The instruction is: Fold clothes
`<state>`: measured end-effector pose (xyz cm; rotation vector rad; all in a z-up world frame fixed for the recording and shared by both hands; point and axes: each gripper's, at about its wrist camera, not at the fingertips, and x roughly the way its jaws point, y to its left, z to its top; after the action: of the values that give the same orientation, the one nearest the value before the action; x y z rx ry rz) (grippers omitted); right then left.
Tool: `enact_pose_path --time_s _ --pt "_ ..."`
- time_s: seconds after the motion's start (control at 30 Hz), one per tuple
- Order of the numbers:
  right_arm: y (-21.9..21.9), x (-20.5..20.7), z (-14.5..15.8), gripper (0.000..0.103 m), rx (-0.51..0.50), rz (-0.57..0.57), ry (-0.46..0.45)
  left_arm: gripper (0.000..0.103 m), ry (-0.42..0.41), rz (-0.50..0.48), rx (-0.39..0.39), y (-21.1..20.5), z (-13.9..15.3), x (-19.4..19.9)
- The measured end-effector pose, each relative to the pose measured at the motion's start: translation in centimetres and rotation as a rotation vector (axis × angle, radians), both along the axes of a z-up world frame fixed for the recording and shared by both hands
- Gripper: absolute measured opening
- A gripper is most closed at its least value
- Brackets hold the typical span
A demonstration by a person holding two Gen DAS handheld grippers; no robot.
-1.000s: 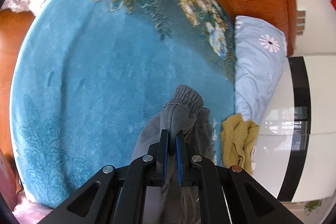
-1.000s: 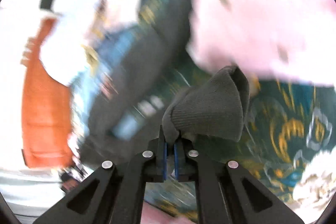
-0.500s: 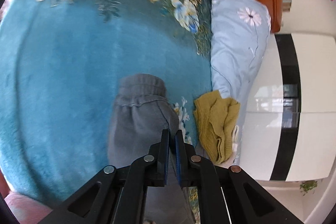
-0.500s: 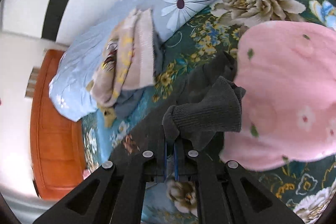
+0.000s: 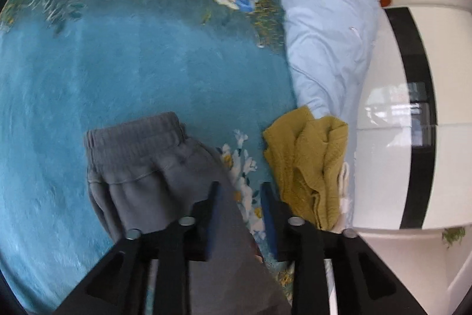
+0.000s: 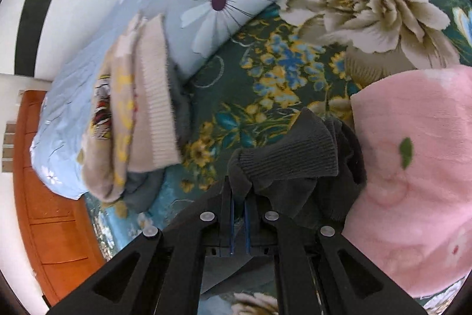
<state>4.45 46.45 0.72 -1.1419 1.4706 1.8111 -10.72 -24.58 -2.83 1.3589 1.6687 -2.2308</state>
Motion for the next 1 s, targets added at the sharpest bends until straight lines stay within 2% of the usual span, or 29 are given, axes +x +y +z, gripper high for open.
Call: enact_pose_path --time_s 0.07,0.17,0.23,0.3,0.33,0.43,0.5,0.6,0.7,0.8,0.83,0.93,1.0 --pt "0.0 -0.2 -0.6 0.006 0.004 0.009 -0.002 0.050 0.046 0.007 0.015 -0.9 0.3 0.8" --pt "-0.5 -0.3 -0.2 0.008 0.044 0.039 0.016 0.057 0.036 0.072 -0.055 -2.8 0.2 2.7" --pt "-1.1 -0.1 1.2 0.017 0.093 0.066 0.059 0.059 -0.013 0.099 -0.078 -3.8 -1.0 3.9" --pt "-1.7 0.1 2.6 0.046 0.141 0.092 0.102 0.061 -0.058 0.115 -0.069 -4.6 -2.6 4.9" --pt "-2.1 0.3 3.3 0.050 0.170 0.106 0.123 0.062 -0.083 0.117 -0.059 -4.8 -3.6 5.2" --pt "-3.8 1.1 5.5 0.051 0.245 0.173 0.176 0.064 -0.151 0.121 -0.029 -4.7 -6.5 5.9" --pt "-5.4 1.6 5.5 0.051 0.218 0.237 0.201 0.065 -0.175 0.131 0.004 -4.4 -8.3 6.3" --pt "-8.1 2.4 3.7 0.051 0.154 0.319 0.170 0.064 -0.159 0.149 0.049 -3.8 -9.7 6.2" --pt "-10.2 3.4 1.3 0.051 0.090 0.343 0.137 0.061 -0.149 0.143 0.029 -3.2 -10.1 5.5" --pt "-11.5 3.7 -0.7 0.051 0.036 0.343 0.114 0.040 -0.148 0.159 0.038 -3.2 -10.1 5.3" --pt "-11.9 3.8 -1.3 0.051 0.021 0.345 0.107 0.037 -0.142 0.158 0.026 -3.2 -9.8 5.3" --pt "-12.7 3.2 -1.6 0.051 0.009 0.373 0.108 0.027 -0.077 0.130 -0.024 -3.5 -7.1 4.4" --pt "-13.4 2.8 -1.0 0.051 0.020 0.404 0.120 0.021 -0.012 0.137 -0.009 -4.3 -4.9 4.1"
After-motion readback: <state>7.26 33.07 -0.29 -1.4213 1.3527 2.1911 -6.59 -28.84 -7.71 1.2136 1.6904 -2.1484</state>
